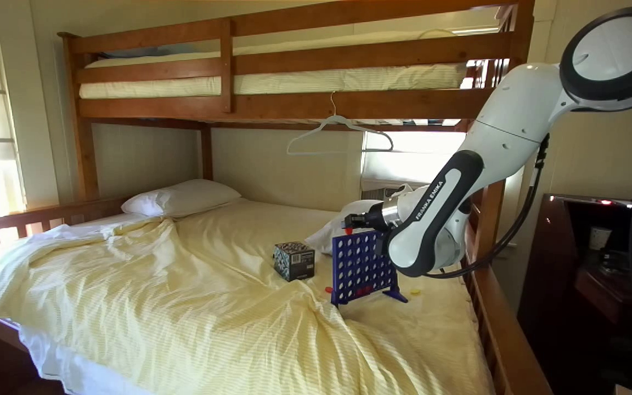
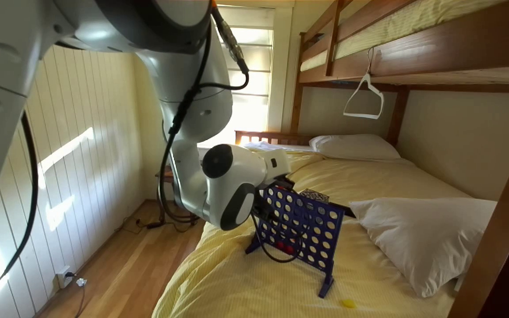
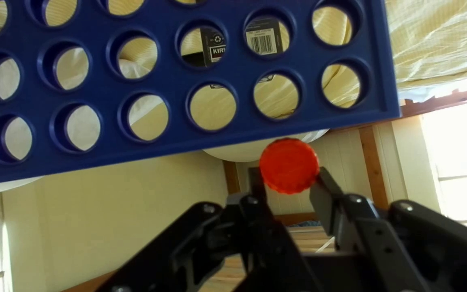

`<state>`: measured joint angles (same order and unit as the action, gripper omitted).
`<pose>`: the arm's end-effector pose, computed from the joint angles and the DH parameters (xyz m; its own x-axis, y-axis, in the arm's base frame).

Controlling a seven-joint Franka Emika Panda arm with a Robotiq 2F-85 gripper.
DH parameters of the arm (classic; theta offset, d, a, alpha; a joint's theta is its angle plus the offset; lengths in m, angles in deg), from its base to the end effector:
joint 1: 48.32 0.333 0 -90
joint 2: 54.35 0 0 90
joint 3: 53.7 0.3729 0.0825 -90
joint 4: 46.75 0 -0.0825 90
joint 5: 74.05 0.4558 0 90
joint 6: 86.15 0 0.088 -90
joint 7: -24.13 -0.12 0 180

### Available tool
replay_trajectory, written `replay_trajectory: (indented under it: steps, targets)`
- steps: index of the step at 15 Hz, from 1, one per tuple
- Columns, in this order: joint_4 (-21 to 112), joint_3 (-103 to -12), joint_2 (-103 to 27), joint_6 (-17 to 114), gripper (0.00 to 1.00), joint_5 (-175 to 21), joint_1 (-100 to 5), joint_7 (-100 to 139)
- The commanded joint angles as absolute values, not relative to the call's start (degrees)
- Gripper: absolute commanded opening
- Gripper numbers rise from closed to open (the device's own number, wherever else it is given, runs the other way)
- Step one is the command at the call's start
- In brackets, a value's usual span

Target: Put one orange chip in the blue gameboard.

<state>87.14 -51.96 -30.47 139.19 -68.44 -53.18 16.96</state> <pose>0.6173 -0.0491 0.2851 0.3518 -0.2240 0.9089 -0.1925 -0.9675 -0.1640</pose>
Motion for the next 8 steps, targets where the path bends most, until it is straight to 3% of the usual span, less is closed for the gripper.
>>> replay_trajectory:
  steps: [1, 8]
  targets:
    - [85.7, -52.9, -29.1, 140.3, 0.09, -66.6, -51.7, 16.9]
    - [85.4, -53.2, -28.4, 140.2, 0.09, -66.1, -51.3, 17.2]
